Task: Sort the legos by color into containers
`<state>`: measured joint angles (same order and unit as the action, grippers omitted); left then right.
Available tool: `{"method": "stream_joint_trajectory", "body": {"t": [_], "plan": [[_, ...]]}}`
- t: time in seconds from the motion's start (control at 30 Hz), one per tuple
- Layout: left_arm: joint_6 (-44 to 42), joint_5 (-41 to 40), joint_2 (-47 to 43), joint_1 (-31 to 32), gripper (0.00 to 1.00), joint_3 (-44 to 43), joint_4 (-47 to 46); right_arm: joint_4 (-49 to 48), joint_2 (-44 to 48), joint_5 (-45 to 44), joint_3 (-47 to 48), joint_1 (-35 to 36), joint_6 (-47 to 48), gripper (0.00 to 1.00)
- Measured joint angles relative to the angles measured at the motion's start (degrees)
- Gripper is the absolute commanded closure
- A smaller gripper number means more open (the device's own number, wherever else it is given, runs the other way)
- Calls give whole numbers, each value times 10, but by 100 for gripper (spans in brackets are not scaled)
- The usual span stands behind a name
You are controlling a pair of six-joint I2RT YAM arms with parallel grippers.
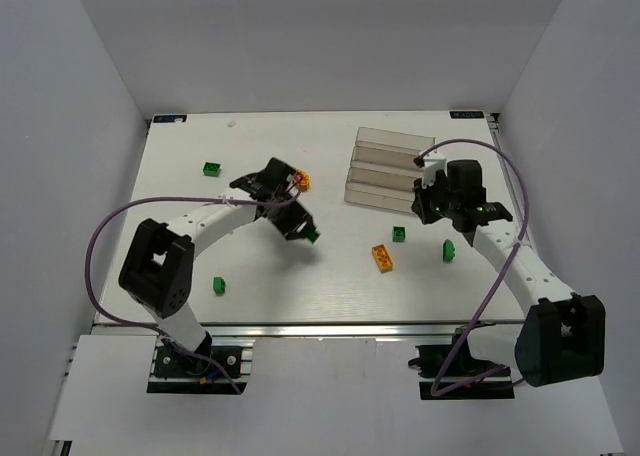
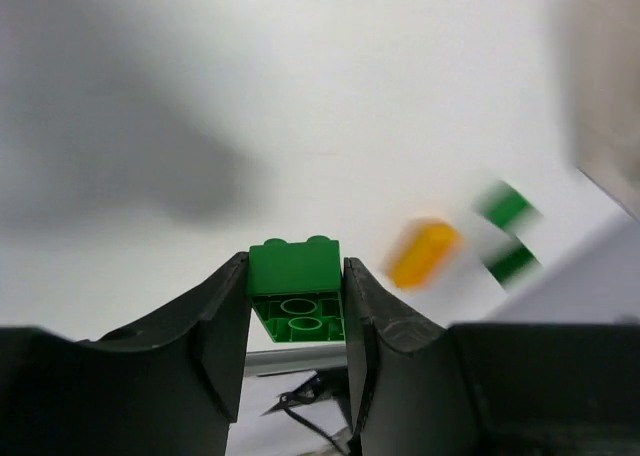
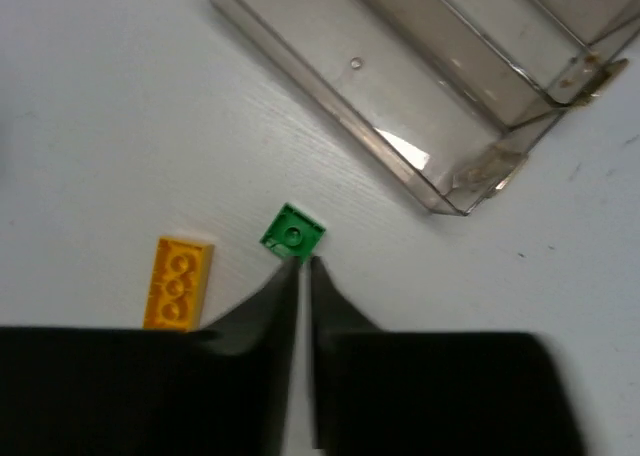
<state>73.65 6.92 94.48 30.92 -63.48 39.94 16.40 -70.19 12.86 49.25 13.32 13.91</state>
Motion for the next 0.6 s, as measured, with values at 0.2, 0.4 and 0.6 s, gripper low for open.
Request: {"method": "stream_joint_trajectory", "body": {"t": [0.2, 0.4, 0.6], "plan": [[-148, 49, 113, 23, 100, -247, -99, 0, 2, -25, 54, -35, -80, 100], [-200, 60, 266, 28, 100, -444, -125, 2, 2, -23, 66, -59, -111, 100], [-217, 57, 389, 29, 94, -544, -126, 3, 7, -11, 66, -66, -110, 93]]}}
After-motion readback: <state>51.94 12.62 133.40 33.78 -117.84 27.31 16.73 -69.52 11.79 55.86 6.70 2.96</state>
